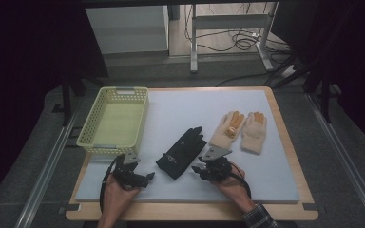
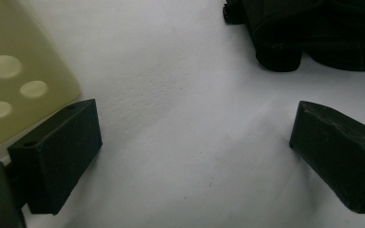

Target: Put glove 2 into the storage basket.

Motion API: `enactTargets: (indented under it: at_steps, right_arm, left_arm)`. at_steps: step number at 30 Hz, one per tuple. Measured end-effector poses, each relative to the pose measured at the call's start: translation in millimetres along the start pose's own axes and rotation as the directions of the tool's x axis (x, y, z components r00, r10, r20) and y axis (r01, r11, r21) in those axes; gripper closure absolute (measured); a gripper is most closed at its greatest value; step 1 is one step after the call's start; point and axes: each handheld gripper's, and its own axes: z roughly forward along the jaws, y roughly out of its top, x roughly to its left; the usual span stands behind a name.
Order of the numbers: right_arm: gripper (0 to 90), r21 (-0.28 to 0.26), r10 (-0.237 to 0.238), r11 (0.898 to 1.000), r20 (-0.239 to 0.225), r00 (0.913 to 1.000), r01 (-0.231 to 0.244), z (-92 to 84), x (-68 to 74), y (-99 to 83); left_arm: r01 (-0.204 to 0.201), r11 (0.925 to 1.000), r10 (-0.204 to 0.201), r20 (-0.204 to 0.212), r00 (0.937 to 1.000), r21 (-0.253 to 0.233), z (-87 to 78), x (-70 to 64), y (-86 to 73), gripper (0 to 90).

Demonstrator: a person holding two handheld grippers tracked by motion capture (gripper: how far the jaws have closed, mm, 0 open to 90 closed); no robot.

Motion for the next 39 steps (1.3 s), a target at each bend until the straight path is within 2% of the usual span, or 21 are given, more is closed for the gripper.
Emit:
enactTargets:
  at_steps: [1, 12, 17, 23, 25, 26, 28, 30, 31, 33, 34, 36, 39]
  right_arm:
    - [46.2, -0.006, 0.016, 1.000, 0.004, 0.9999, -0.016, -6.4, -4.6, -2.8]
    - [35.7, -0.012, 0.076, 0.997, 0.066, 0.9949, -0.076, -35.7, -27.6, -22.3]
    - [31.0, -0.012, 0.127, 0.992, 0.105, 0.9863, -0.127, -49.9, -41.9, -36.3]
    - [27.9, -0.001, 0.143, 0.990, 0.143, 0.9794, -0.144, -59.3, -52.4, -46.0]
    - [27.6, 0.006, 0.140, 0.990, 0.149, 0.9789, -0.143, -60.1, -53.8, -47.3]
    - [27.1, 0.026, 0.133, 0.990, 0.175, 0.9755, -0.140, -61.5, -57.5, -51.4]
    - [26.5, 0.034, 0.143, 0.988, 0.185, 0.9723, -0.152, -62.4, -62.0, -56.1]
    - [25.0, 0.054, 0.154, 0.985, 0.182, 0.9711, -0.167, -60.2, -66.0, -61.3]
    - [24.8, 0.043, 0.174, 0.982, 0.164, 0.9709, -0.184, -61.2, -68.6, -61.8]
    - [24.4, 0.043, 0.179, 0.981, 0.159, 0.9709, -0.188, -61.2, -69.3, -61.9]
    - [24.5, 0.046, 0.175, 0.982, 0.160, 0.9715, -0.185, -61.1, -69.2, -61.9]
    - [24.3, 0.055, 0.152, 0.985, 0.181, 0.9716, -0.165, -59.9, -66.1, -61.4]
    - [24.3, 0.052, 0.158, 0.984, 0.178, 0.9713, -0.170, -59.9, -66.6, -61.6]
  left_arm:
    - [0.000, 1.0000, 0.000, -0.001, 1.0000, 0.000, 0.0, -0.1, 0.0, 3.1]
    - [0.002, 1.0000, -0.002, -0.001, 1.0000, 0.002, 0.2, 0.0, 0.0, 2.9]
    - [0.003, 1.0000, -0.003, -0.001, 1.0000, 0.002, 0.2, 0.3, 0.1, 3.0]
    - [0.004, 1.0000, -0.004, 0.000, 1.0000, 0.001, 0.1, 0.3, 0.0, 3.1]
    - [0.004, 1.0000, -0.004, 0.000, 1.0000, 0.002, 0.1, 0.3, 0.0, 3.1]
    - [0.005, 1.0000, -0.005, 0.001, 1.0000, 0.002, 0.1, 0.4, 0.1, 3.1]
    - [0.008, 1.0000, -0.008, 0.003, 1.0000, 0.004, 0.1, 0.6, 0.2, 3.1]
    - [0.015, 0.9999, -0.015, 0.001, 0.9999, 0.006, -0.1, 0.1, 0.4, 3.2]
    - [0.015, 0.9999, -0.015, 0.001, 0.9999, 0.006, -0.1, 0.1, 0.4, 3.4]
    - [0.022, 0.9997, -0.022, -0.001, 0.9998, 0.004, -0.2, 0.1, 0.4, 3.7]
    - [0.040, 0.9992, -0.040, -0.007, 0.9992, 0.000, -0.7, -0.2, 0.3, 4.6]
    - [0.043, 0.9991, -0.043, -0.012, 0.9990, 0.002, -0.6, -0.3, 0.7, 6.1]
    - [0.034, 0.9994, -0.034, -0.013, 0.9993, 0.005, -0.2, -0.2, 1.3, 5.6]
